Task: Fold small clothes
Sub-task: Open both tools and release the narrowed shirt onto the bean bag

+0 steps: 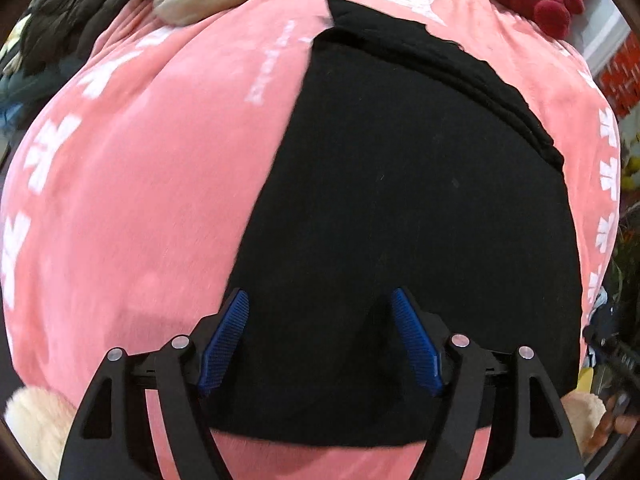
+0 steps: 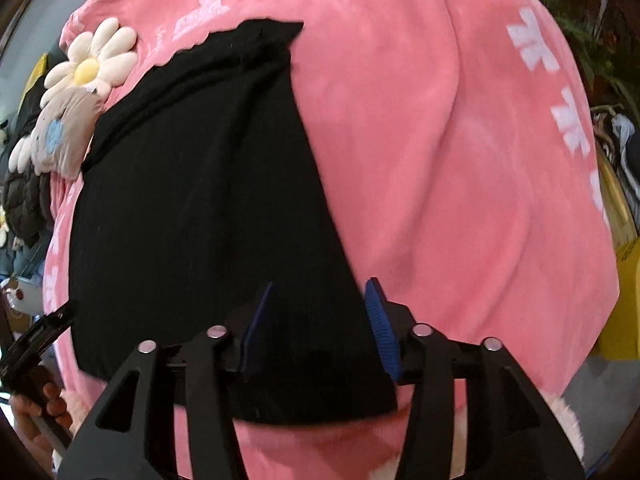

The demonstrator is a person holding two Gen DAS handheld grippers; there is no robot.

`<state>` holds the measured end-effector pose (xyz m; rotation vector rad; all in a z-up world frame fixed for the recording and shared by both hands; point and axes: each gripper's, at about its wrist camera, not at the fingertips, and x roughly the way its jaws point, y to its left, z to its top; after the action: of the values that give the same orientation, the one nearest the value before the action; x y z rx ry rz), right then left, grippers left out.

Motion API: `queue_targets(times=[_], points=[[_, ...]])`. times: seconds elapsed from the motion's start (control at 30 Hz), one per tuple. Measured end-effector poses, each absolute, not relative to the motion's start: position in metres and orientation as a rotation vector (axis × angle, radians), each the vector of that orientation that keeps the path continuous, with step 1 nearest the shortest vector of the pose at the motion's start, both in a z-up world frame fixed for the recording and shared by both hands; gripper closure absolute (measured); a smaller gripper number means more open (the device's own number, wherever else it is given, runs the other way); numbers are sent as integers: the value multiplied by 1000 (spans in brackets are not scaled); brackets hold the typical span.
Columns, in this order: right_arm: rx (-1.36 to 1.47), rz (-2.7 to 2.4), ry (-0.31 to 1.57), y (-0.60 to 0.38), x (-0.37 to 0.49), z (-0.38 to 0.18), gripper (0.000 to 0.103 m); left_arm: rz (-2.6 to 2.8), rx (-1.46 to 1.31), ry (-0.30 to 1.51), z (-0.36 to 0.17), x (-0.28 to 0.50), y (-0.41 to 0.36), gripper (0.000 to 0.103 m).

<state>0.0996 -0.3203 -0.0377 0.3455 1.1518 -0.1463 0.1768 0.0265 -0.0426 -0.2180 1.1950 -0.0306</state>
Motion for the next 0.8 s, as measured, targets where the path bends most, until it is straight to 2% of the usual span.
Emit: queue_targets(times=[0.27,0.6,0.8], points=[[448,-185,1210,-329,77,-58,50,-4,-226,1218,-48,148,37,28],[294,-177,1140,-296,78,-58,48,38,-176,1232,-50,128,36,28],[328,-188,1123,-298,77,-62,47,42,-147,1235,-56,125,33,25]])
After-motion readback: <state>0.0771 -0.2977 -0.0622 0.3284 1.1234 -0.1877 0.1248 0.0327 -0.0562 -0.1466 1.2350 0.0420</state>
